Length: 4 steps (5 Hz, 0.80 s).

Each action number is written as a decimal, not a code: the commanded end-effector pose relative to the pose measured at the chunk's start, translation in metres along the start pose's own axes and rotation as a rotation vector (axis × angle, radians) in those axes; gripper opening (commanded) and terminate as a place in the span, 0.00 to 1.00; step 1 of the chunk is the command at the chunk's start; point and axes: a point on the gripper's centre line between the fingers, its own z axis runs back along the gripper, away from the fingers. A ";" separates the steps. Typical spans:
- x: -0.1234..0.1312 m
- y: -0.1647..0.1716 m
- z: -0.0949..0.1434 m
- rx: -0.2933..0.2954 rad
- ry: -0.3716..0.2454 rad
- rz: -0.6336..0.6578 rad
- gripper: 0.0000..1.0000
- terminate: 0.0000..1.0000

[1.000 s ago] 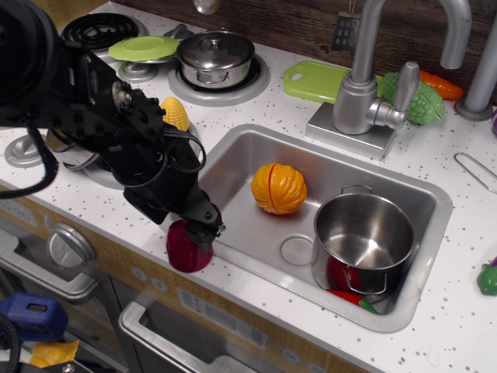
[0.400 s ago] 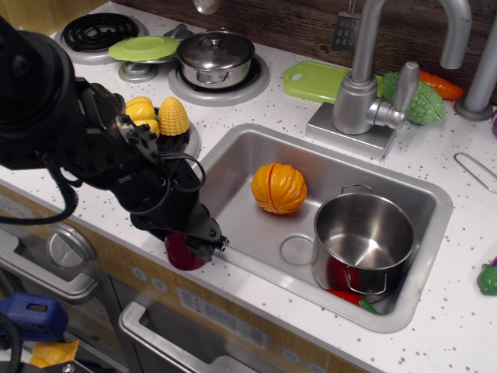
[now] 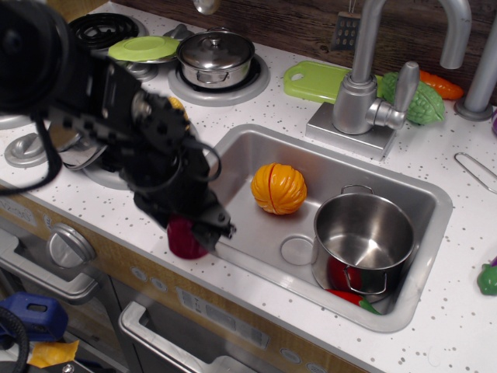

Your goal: Put sweet potato in pot which is in sink

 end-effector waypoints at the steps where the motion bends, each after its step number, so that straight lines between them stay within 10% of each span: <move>1: 0.039 -0.019 0.024 0.031 -0.086 -0.049 0.00 0.00; 4: 0.105 -0.086 0.003 0.036 -0.156 -0.073 0.00 0.00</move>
